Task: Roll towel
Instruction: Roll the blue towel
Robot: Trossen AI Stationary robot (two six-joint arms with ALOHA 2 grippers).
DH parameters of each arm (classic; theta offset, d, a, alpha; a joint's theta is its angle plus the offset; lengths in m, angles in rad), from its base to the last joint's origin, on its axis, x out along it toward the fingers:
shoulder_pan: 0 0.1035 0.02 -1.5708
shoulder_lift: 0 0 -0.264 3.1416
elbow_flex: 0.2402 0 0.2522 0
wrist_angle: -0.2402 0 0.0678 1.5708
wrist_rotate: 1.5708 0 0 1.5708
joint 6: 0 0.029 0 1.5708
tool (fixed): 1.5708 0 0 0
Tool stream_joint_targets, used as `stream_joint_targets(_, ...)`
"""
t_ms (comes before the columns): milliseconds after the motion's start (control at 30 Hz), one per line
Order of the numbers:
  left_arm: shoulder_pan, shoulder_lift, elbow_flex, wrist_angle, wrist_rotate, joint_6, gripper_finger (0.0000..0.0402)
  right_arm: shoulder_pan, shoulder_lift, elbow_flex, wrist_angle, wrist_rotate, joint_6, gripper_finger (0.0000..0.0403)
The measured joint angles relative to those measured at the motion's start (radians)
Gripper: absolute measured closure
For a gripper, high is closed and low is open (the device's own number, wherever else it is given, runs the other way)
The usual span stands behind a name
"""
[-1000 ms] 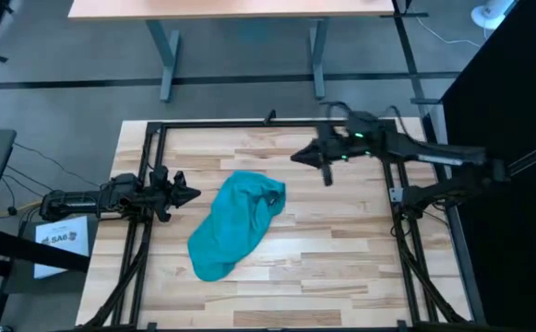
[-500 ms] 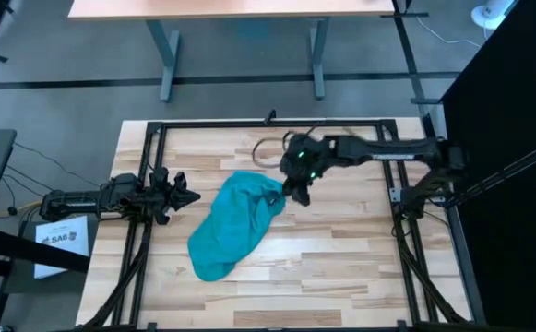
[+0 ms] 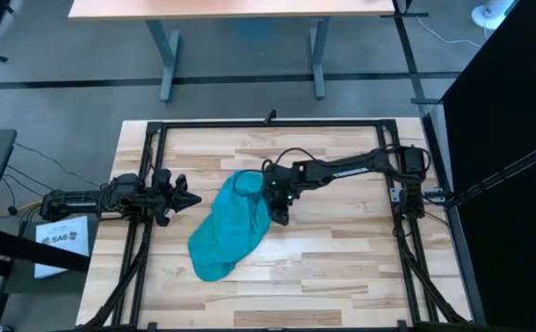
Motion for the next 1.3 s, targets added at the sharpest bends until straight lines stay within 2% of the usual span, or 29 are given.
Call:
stream_joint_targets(100, 0.000, 0.000, 0.000, -0.009, 0.005, -0.003, 0.0402, -0.025, -0.002, 0.000, 0.006, 0.057, -0.011, 0.0291)
stream_joint_targets(200, 0.000, 0.000, 0.000, -0.017, 0.006, -0.003, 0.0402, -0.064, -0.002, 0.000, 0.028, 0.065, 0.010, 0.0290)
stream_joint_targets(400, 0.000, 0.000, 0.000, -0.026, 0.006, -0.003, 0.0402, -0.100, 0.016, 0.000, 0.023, -0.089, 0.031, 0.0290)
stream_joint_targets(733, 0.000, 0.000, 0.000, -0.074, 0.006, 0.002, 0.0402, -0.076, 0.019, 0.001, 0.054, -0.039, 0.021, 0.0290)
stream_joint_targets(1033, 0.000, 0.000, 0.000, -0.074, 0.004, 0.000, 0.0402, -0.071, 0.089, 0.001, 0.075, -0.038, 0.056, 0.0290)
stream_joint_targets(1300, 0.000, 0.000, 0.001, -0.073, 0.004, -0.003, 0.0402, -0.053, 0.092, 0.001, 0.085, -0.132, 0.060, 0.0293)
